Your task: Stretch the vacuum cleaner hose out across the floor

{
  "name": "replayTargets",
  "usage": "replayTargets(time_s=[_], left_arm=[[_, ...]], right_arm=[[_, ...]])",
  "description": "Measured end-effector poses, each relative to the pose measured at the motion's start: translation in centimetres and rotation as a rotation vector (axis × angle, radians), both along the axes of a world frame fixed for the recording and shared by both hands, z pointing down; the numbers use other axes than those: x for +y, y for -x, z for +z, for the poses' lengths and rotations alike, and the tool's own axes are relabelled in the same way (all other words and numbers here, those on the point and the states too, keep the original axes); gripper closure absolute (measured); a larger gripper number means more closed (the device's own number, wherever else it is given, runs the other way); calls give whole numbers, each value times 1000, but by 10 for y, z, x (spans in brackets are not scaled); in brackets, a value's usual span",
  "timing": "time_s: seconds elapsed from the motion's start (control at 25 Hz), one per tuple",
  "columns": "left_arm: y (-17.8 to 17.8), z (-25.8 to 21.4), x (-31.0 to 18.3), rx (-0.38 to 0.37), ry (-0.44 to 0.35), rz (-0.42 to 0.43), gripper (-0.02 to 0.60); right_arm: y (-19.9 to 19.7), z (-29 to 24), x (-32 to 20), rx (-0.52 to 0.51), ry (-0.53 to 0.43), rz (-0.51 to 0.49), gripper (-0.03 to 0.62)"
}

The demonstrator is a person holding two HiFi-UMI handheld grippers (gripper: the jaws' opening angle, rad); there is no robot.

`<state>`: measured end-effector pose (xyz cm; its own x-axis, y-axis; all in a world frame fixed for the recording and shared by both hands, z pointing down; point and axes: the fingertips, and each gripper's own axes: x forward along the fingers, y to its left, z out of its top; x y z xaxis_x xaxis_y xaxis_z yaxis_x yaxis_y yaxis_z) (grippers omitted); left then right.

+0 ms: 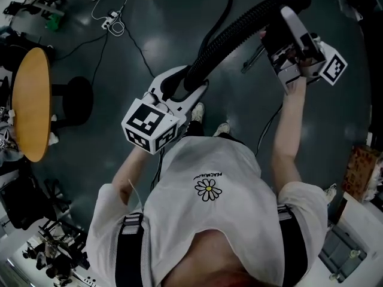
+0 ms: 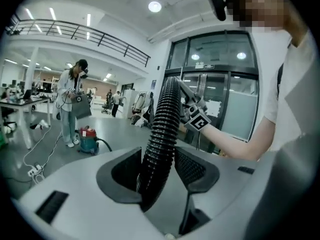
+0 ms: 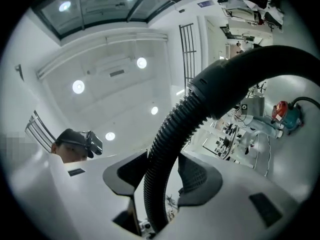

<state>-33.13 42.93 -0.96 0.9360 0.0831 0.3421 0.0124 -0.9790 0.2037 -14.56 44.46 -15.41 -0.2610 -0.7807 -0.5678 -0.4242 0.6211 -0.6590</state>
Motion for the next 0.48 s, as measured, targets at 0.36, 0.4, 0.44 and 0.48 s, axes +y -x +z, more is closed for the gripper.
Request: replayTargets(time_s=[0.36, 0.4, 0.44, 0.48], left_arm=[[27, -20, -24, 175, 211, -48, 393], [19, -28, -30, 224, 345, -23, 393], [10, -38, -35, 278, 495, 17, 393], [0, -48, -39, 327, 653, 73, 391]], right_arm=[[5, 17, 10, -2, 0, -84, 401], [22, 17, 7, 21, -4, -137, 401], [39, 17, 4, 45, -7, -190, 401], [55, 18, 3, 80, -6, -239, 401]])
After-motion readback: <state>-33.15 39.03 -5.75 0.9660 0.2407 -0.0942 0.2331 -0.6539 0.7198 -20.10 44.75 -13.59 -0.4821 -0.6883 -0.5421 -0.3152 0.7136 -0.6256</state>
